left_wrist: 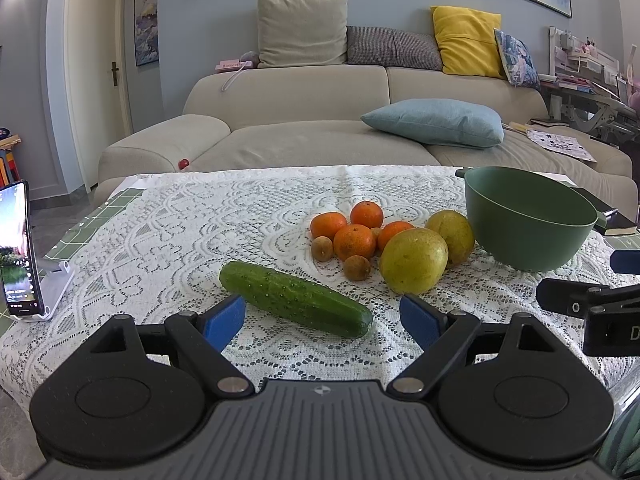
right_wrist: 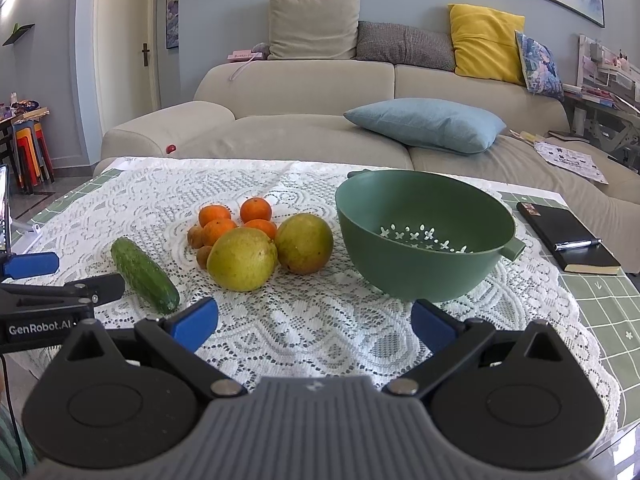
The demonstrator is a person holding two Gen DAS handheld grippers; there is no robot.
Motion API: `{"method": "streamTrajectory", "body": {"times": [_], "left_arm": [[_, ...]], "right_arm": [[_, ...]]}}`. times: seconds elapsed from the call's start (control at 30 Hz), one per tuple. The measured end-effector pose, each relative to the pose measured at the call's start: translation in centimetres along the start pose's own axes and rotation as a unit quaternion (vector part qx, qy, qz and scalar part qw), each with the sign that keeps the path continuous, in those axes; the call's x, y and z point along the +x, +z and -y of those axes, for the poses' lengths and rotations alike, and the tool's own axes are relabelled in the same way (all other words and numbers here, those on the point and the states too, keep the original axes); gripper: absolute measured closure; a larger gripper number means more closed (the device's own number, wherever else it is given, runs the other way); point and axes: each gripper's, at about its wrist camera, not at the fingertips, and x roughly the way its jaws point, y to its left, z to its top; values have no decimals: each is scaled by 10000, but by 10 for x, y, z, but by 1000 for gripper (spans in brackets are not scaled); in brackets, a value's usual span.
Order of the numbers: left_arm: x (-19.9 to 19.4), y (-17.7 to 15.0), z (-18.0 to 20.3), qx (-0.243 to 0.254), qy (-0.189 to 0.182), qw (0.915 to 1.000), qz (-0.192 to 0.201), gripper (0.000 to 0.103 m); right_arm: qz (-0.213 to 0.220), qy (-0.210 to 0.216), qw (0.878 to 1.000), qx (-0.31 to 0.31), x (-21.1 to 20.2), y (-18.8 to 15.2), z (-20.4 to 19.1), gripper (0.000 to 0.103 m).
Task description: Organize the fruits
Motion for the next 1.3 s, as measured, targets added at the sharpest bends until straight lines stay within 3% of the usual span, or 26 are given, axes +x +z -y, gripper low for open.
{"method": "streamTrajectory", "body": {"times": [0.5,0.63,0.73,0.87,1.0,1.23,1.3], "left_arm": [[3,-5,4,40,-30,10000,-51,1],[6,-5,6,109,-189,9998,-24,1],[14,-4,4,73,-304,9995,-110,9],[25,-2,-3,-207,-590,9977,-274,20],[32,5,-2,-216,-980,9943,-347,35],[52,28,11,-16,-1444,9877,-595,35],[61,34,17,122,-1497,9861,-706,30]], "right_arm": [[-31,-10,10000,-23,2,-1,0,4],[71,266,9996,52,4,-3,3,4],[308,656,9974,68,5,-5,5,4],[153,668,9976,-118,23,-4,0,5],[-121,588,9980,-187,43,2,1,31],[-155,772,9882,-1317,60,20,-2,35],[-173,884,9812,-1709,69,21,-4,43]]}}
